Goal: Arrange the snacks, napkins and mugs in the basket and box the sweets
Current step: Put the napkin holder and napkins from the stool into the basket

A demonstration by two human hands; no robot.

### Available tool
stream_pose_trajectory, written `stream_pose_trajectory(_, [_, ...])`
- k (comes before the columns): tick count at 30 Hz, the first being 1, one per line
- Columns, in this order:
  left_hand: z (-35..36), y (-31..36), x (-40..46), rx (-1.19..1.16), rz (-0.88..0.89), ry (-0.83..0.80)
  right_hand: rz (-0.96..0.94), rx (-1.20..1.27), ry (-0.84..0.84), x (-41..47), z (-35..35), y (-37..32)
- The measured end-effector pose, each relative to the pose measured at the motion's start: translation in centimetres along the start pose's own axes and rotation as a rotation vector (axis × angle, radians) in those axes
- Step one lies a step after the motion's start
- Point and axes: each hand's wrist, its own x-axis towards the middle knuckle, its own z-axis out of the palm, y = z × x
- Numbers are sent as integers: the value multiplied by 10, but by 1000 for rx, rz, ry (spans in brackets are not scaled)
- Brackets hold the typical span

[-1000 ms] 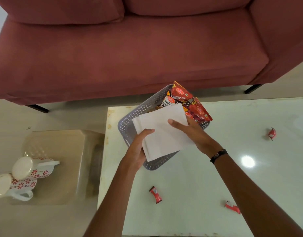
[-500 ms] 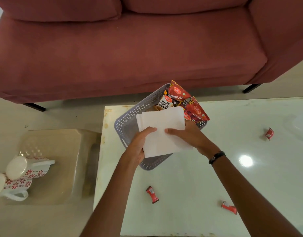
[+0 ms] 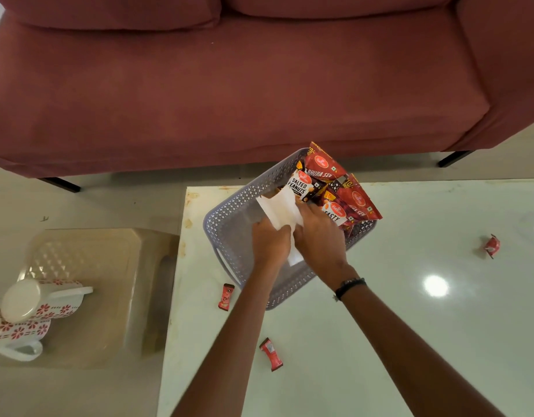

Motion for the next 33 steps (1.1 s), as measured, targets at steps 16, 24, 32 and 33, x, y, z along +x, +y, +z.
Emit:
stream_pose_trajectory(16, [17, -9, 44, 107, 193, 239, -151, -40, 71, 42, 59, 30])
stream_pose_trajectory(24, [19, -8, 41, 132, 232, 221, -144, -25, 85, 39, 57, 27])
stream_pose_trajectory(32, [15, -14, 38, 122, 186, 172, -126, -149, 110, 34, 55, 29])
stream_pose_trajectory(33, [13, -15, 36, 101, 176, 169, -131, -135, 136, 32, 52, 27])
